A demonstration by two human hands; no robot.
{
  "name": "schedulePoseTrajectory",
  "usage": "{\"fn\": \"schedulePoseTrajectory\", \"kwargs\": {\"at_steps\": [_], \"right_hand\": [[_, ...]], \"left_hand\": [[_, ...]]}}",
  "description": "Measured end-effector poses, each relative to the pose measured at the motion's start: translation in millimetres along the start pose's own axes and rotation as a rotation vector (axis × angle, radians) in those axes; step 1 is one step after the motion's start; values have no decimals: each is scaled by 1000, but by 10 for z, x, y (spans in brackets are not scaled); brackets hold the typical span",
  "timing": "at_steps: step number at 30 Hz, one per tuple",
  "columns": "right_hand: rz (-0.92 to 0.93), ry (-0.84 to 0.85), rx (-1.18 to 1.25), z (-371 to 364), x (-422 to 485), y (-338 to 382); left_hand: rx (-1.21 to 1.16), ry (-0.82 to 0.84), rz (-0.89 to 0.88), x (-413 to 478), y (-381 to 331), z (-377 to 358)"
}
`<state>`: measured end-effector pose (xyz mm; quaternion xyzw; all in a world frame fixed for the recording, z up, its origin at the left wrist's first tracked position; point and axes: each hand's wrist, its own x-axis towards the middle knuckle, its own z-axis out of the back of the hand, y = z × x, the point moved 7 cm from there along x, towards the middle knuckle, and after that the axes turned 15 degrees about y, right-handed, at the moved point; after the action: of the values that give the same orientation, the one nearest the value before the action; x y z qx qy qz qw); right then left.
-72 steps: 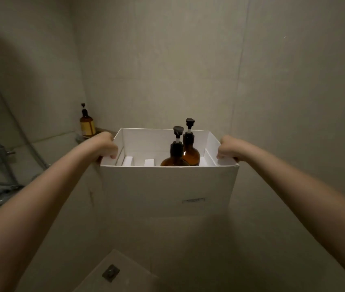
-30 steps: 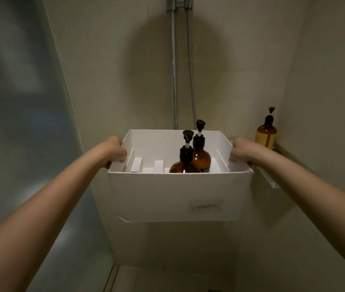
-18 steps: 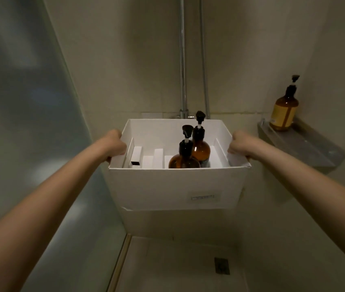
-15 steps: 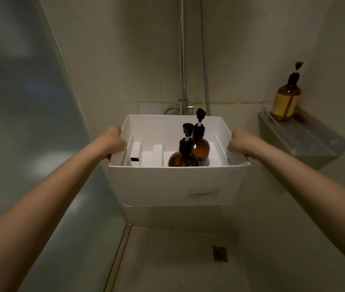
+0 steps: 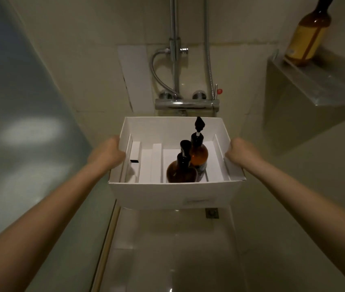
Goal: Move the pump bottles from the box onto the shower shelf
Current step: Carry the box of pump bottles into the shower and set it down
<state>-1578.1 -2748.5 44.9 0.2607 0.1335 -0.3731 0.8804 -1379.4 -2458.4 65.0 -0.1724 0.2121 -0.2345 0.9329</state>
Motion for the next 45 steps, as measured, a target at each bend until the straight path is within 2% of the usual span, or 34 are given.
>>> {"fn": "schedulePoseTrajectory", "kwargs": {"at_steps": [15,36,45], "right_hand": [[-27,86,73,-1920,1097,-898],[-45,50,-38,-4826,3087,-2225],[-41,73,-65,-5873,3622,-2658]], "left_hand": [[28,18,31,841,970,-2057],[18,-2,-13,2414,2352,-5165],[-1,37,35,2862,2926,-6296]]}}
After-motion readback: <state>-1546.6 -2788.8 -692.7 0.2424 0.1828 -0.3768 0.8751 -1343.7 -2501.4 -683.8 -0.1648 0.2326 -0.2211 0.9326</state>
